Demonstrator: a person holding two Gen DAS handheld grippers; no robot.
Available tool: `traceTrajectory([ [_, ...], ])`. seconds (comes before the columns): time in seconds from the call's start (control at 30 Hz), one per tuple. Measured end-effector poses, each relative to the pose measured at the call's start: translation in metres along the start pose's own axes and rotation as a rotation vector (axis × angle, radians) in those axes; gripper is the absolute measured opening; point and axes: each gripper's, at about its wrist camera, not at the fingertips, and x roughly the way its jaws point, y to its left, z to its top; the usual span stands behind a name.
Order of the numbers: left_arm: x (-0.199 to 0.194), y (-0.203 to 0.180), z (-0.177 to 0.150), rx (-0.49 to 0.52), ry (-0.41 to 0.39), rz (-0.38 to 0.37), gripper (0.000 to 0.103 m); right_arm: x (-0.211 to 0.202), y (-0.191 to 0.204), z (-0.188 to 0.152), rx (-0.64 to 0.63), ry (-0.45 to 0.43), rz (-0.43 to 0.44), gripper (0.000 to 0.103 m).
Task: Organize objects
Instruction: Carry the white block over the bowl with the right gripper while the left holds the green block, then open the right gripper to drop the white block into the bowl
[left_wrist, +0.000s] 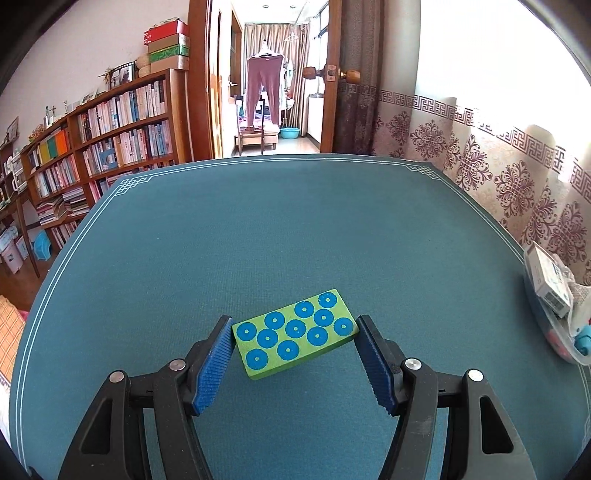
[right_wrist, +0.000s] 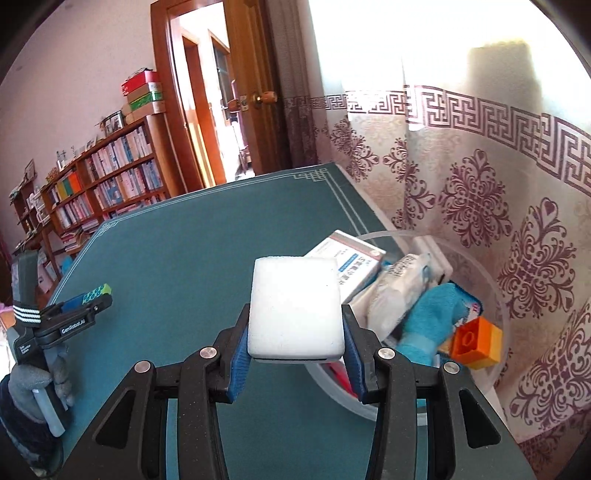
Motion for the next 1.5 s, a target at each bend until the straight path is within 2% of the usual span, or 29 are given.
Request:
traceTrajectory([
  [0.3,-0.017,-0.044,0.004,0.045,-0.007,-0.110,0.069,0.001,-0.055,0.018,0.058,-0.034,-0.111,0.045],
  [0.67,-0.030,-0.096,0.007,0.107,-0.015,-0.186,0.069,0.035,-0.092,0.034,0.068,-0.023,-0.151,0.045],
  [0.9,-0.033,-0.125,0.008,0.140,-0.011,-0.226,0.069,0.057,-0.108,0.036,0.074,0.013,-0.142,0.047],
  [0.97,-0.034,-0.132,0.008,0.147,-0.009,-0.238,0.069,0.057,-0.111,0.035,0.084,0.007,-0.132,0.055],
  [1.03,-0.036,-0.138,0.008,0.156,-0.010,-0.248,0.069,0.056,-0.113,0.034,0.090,0.000,-0.127,0.060],
  [1.5,-0.048,-0.179,0.003,0.210,-0.003,-0.326,0.069,0.022,-0.108,0.014,0.056,-0.041,-0.088,0.060],
])
